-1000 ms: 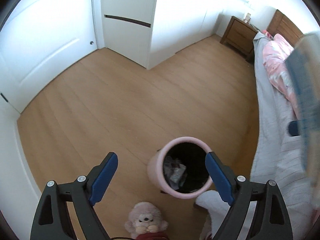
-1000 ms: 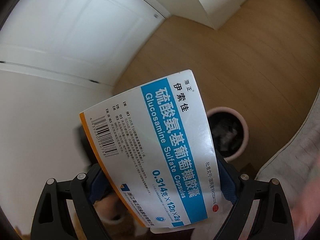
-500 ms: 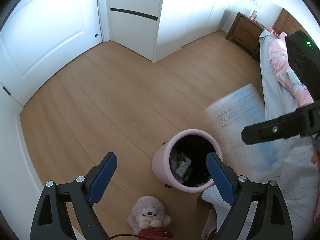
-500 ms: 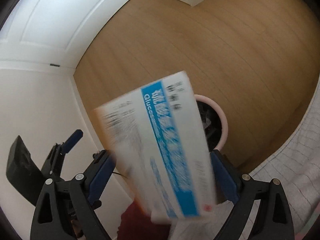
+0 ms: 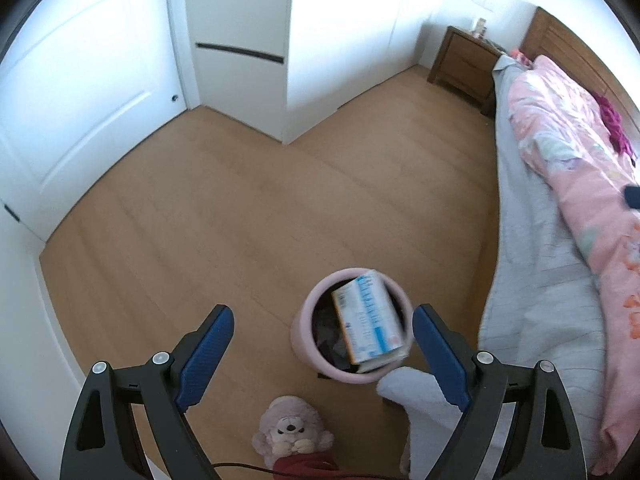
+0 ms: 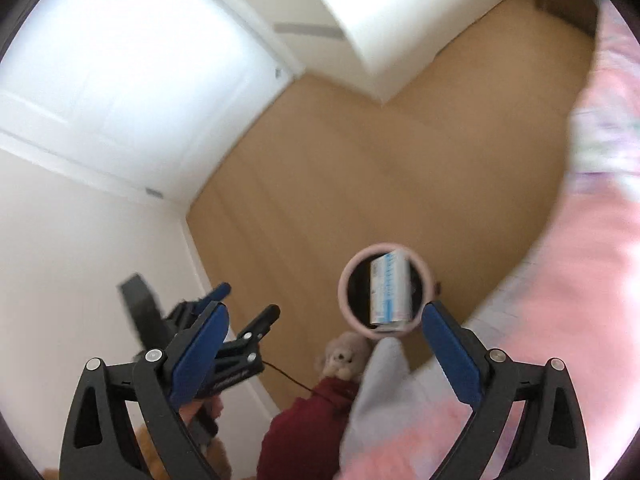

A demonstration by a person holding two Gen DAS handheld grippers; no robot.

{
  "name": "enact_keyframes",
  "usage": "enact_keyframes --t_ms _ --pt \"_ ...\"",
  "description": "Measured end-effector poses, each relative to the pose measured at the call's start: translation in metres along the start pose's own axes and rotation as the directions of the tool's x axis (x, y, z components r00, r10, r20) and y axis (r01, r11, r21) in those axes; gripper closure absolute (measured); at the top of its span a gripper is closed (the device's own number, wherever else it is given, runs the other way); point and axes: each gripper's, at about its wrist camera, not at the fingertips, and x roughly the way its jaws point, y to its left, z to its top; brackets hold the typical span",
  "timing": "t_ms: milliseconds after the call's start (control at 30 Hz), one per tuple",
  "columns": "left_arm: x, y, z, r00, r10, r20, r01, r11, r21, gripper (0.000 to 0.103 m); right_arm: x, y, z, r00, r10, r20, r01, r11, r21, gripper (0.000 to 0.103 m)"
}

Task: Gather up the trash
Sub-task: 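Swing both tools back over the bed toward the tissue and paper ball, then grasp the white tissue with the left tool while the right tool grasps the purple paper ball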

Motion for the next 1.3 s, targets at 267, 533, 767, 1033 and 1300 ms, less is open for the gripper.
enact_keyframes --t_ms 267,533,767,1033,1300 --pt "-0.026 -0.016 0.0 1.0 0.008 -0.004 -0.008 1.0 -0.005 0.012 -0.111 -0.054 -0.045 0.992 -0.034 0.118 0.027 0.998 0.062 0.006" --pt "-0.085 -0.126 0.029 0.987 -0.143 0.076 0.128 0.977 0.172 0.012 -0.233 -0.175 -0.138 0.945 -0.253 0.207 0.186 0.937 0.296 0.006" --pt "-0.132 -0.294 0.043 0.925 -0.38 0.029 0.335 0.848 0.41 0.005 -0.355 -0.327 -0.224 0.83 -0.495 0.256 0.264 0.753 0.602 0.006" --pt "-0.143 -0.49 0.033 0.875 -0.474 -0.101 0.441 0.691 0.573 0.005 -0.461 -0.475 -0.277 0.73 -0.621 0.284 0.197 0.59 0.783 0.006" --pt "-0.105 -0.627 0.0 0.882 -0.427 -0.2 0.448 0.623 0.642 0.005 -0.462 -0.496 -0.279 0.762 -0.533 0.369 0.156 0.704 0.693 0.006"
